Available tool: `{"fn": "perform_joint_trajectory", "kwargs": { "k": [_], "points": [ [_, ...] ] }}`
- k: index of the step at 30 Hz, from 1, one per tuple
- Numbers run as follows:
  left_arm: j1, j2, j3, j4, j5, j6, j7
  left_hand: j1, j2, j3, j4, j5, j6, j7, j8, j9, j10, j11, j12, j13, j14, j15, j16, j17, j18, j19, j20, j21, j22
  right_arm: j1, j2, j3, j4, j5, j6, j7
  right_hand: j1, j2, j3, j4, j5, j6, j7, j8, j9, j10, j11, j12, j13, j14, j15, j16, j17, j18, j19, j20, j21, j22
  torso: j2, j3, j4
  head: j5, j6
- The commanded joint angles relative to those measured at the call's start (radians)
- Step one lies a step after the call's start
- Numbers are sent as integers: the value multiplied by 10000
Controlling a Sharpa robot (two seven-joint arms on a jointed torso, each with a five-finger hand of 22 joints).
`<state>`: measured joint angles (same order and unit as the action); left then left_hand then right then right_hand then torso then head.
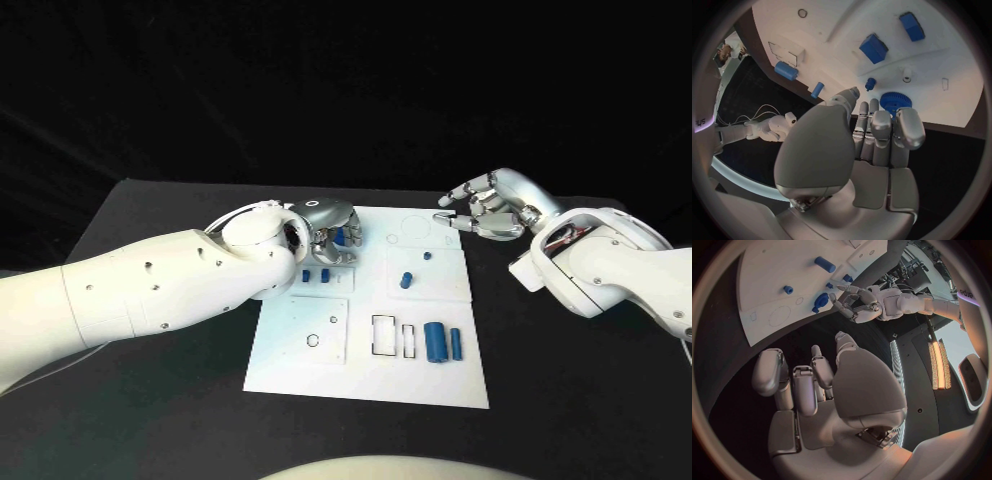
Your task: Assemble the parts on the task board
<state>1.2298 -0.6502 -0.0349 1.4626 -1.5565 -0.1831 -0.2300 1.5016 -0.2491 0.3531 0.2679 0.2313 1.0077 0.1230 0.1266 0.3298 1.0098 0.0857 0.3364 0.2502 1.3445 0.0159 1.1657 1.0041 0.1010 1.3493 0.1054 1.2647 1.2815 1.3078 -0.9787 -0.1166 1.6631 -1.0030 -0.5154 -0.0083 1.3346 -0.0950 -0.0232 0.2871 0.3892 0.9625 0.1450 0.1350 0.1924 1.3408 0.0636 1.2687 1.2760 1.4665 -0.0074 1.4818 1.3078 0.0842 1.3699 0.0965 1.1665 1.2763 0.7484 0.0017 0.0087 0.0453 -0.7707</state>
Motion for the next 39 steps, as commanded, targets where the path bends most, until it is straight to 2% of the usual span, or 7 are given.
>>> {"fn": "perform_joint_trajectory", "kwargs": {
  "k": [1,7,17,29,39],
  "points": [
    [-16,96,8,-97,-278,366,-123,100,-7,98,4,-1,74,0,-63,-71,119,-24,-64,-49,75,-55,112,42,-203,114,-8,144,130,-9,10,-1,11,-34,9,101,-75,40,-38,-1,59,-22,-35,41,-14,-24,-58,-32,-8,658,-78,-52,1096,64,-13,-50,-36,-9,17,-5,3,5,-9],
    [-44,262,10,-330,-283,417,-117,124,-9,157,-10,1,111,28,-82,-129,141,-30,-106,-100,45,-62,85,-69,-197,96,-19,134,124,-11,33,-1,0,-34,59,62,-75,40,-38,-1,59,-22,-35,41,-14,-24,-58,-32,-8,658,-78,-52,1096,64,-13,-50,-36,-9,-6,14,-3,22,-22],
    [-55,324,11,-463,-218,643,-167,139,3,234,-20,0,145,48,-112,-206,198,-33,-143,-158,48,-63,141,-71,-206,109,-22,176,170,-11,43,-1,-6,-34,78,53,-68,51,-33,-6,66,-23,-36,44,-15,-23,-58,-28,-6,658,-78,-53,1097,65,-15,-50,-44,-12,-11,9,3,28,-71],
    [-73,394,9,-570,-101,811,-170,197,42,359,-64,3,201,48,-144,-303,307,-51,-175,-225,77,-78,246,-48,-219,134,-31,243,243,-12,56,-1,-8,-34,82,63,-65,58,-30,-8,70,-22,-37,47,-15,-18,-59,-22,-1,659,-79,-53,1098,64,-12,-50,-42,-9,-3,0,-1,21,-66],
    [-113,451,8,-591,33,926,-20,314,130,621,-197,-3,398,-74,-171,-453,633,-172,-244,-350,155,-163,484,43,-240,181,-83,371,382,-13,60,0,0,-34,90,64,-60,70,-26,-10,74,-15,-39,54,-14,-7,-60,-7,12,661,-79,-49,1105,62,-7,-51,-36,-3,-6,1,1,16,-100]
  ]
}}
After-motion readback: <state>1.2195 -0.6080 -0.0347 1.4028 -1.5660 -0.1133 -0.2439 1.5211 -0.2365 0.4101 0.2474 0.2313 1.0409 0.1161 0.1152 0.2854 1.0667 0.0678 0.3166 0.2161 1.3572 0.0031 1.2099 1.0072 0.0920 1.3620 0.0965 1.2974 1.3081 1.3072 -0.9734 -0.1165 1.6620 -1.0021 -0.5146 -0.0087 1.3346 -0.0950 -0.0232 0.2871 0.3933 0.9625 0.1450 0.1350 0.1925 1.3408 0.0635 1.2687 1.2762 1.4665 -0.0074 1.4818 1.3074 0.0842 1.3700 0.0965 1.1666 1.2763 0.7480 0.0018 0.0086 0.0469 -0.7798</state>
